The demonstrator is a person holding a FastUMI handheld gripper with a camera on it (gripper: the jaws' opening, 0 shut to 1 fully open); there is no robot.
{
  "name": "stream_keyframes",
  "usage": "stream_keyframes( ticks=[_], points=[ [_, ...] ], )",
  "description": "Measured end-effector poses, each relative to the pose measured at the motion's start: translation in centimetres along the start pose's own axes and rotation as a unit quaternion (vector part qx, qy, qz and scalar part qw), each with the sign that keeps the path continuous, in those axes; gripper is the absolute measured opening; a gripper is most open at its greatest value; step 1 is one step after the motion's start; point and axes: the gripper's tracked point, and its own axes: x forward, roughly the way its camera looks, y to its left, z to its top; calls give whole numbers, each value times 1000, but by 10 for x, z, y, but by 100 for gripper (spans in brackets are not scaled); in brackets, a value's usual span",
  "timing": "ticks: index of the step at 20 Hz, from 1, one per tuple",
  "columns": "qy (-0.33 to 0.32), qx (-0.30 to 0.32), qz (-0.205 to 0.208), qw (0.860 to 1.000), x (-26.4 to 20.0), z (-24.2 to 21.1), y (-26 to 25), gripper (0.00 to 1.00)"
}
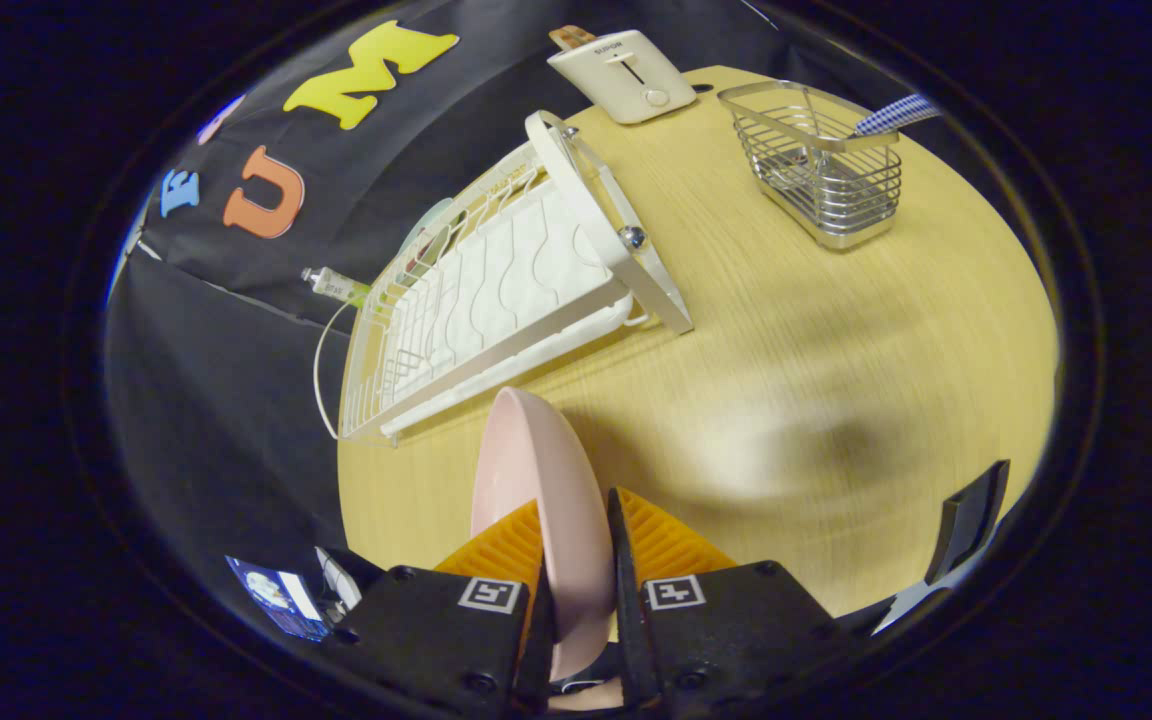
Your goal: Take the plate from the dish rack, then take the spoon from the basket and place it into the plate.
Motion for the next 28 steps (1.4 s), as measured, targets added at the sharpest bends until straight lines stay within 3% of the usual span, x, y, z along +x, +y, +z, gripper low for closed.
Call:
stream_keyframes(
  ticks=[11,14,16,19,22,25,28],
  points=[
    [-24,-45,-21,998,1,7,-13,50],
    [-63,-94,-33,993,-17,10,-15,54],
    [-102,-133,-50,985,-33,13,-20,65],
    [-169,-178,-77,966,-63,19,-31,76],
    [-249,-202,-109,941,-92,30,-50,77],
    [-350,-233,-170,891,-126,53,-76,78],
    [-429,-240,-195,849,-153,67,-89,91]
  ],
)
